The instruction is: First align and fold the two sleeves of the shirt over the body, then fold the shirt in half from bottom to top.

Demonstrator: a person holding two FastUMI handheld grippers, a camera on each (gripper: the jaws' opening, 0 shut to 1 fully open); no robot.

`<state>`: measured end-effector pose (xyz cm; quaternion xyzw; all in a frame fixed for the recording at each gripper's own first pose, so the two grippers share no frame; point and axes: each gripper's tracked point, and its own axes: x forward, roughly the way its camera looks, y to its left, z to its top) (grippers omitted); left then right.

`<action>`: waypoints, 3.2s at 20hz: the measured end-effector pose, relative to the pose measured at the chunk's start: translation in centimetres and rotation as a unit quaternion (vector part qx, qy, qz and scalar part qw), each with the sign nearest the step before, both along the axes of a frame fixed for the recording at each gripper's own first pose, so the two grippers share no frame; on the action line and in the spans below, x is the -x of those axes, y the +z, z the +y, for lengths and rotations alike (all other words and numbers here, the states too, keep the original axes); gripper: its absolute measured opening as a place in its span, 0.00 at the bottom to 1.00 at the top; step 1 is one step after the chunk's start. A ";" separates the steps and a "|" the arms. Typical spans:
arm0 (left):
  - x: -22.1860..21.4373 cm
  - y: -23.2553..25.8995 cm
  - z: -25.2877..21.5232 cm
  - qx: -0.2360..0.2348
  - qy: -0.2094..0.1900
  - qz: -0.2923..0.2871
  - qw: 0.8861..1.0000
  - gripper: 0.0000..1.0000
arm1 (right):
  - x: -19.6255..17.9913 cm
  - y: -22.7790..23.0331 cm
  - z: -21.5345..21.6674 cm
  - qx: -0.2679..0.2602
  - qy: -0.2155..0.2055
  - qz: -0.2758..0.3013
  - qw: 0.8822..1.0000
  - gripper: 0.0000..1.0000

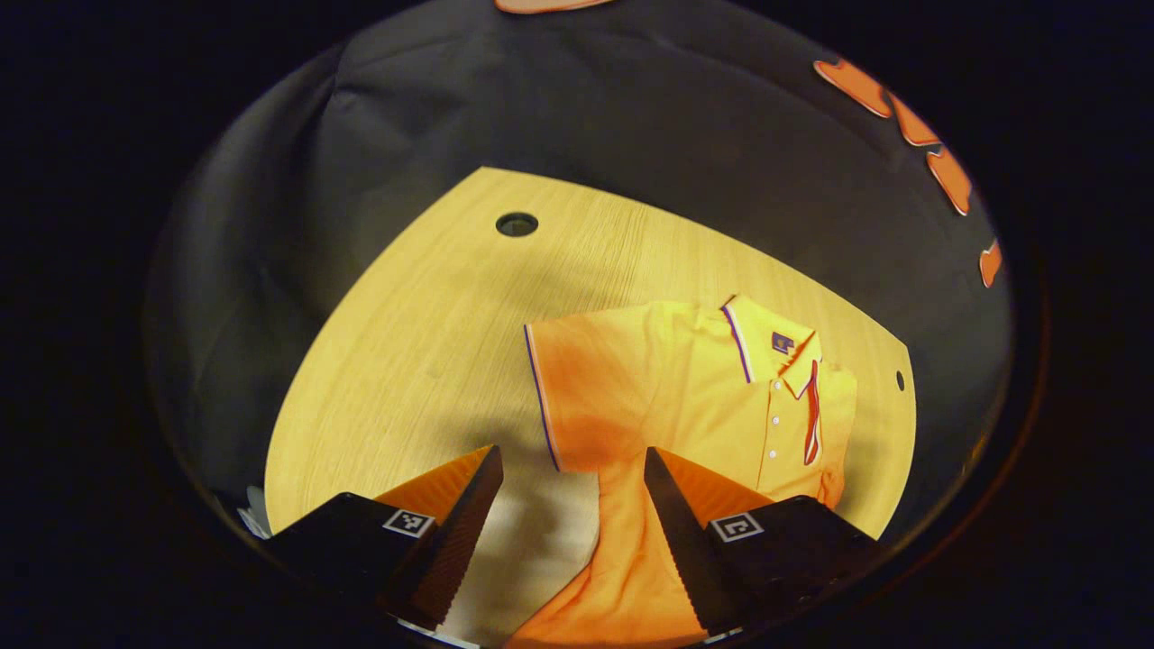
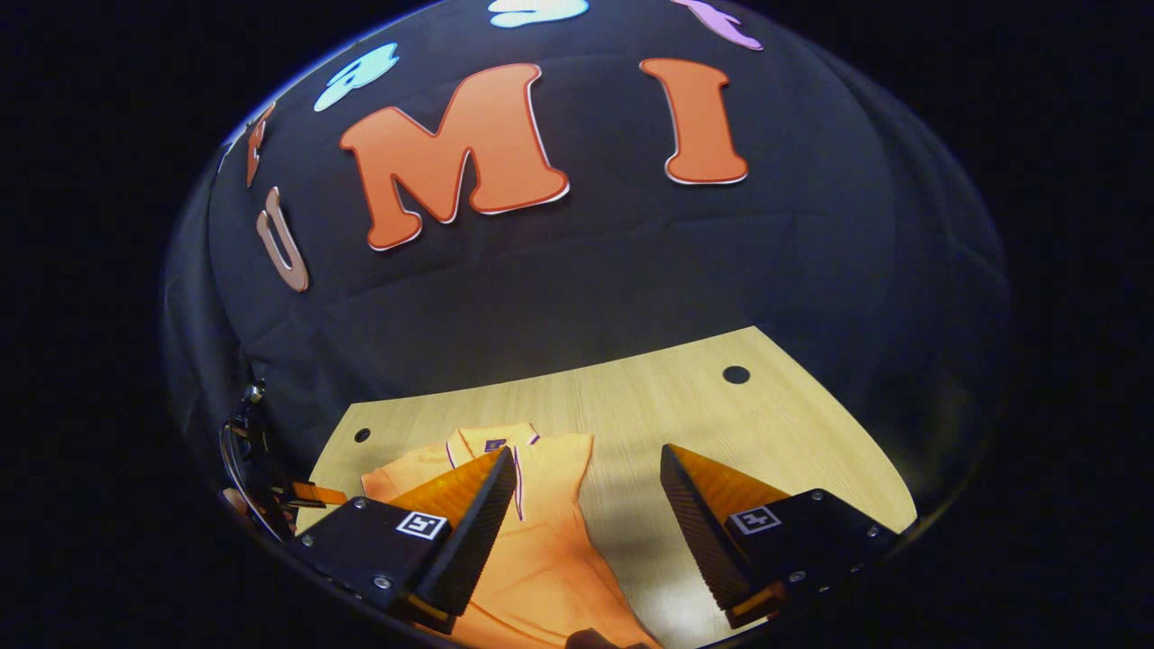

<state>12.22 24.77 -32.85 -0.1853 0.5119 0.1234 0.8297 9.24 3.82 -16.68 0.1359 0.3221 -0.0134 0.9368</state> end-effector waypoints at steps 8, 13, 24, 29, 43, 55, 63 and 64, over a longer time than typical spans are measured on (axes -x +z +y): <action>-3.2 -6.1 1.9 -0.003 -0.026 0.118 0.993 0.95 | 7.5 1.2 -3.4 0.055 -0.083 0.007 0.995 0.98; -5.0 -7.6 2.6 -0.020 -0.031 0.155 0.987 0.95 | 10.0 2.6 -3.8 0.082 -0.082 0.000 0.993 0.98; -7.4 -5.2 0.9 -0.016 -0.102 0.111 0.988 0.11 | 11.3 2.6 -4.9 0.088 -0.078 -0.007 0.993 0.99; -10.0 0.5 -3.4 -0.025 -0.169 0.036 0.985 0.11 | 10.5 2.3 -5.9 0.077 -0.084 -0.005 0.993 0.99; -10.6 4.4 -18.1 0.024 -0.289 -0.063 0.955 0.80 | 10.5 0.0 -6.0 0.080 -0.044 0.018 0.996 0.99; -1.6 15.7 -13.8 -0.096 -0.190 -0.262 0.941 0.88 | 9.9 -0.8 -4.6 0.107 0.035 -0.034 0.993 0.99; 6.2 20.2 -13.2 -0.188 -0.148 -0.346 0.907 0.99 | 10.8 -2.2 -4.1 0.099 0.079 -0.038 0.991 0.99; 6.8 20.3 -13.4 -0.196 -0.148 -0.347 0.905 0.98 | 11.2 -2.6 -4.2 0.100 0.086 -0.033 0.991 0.99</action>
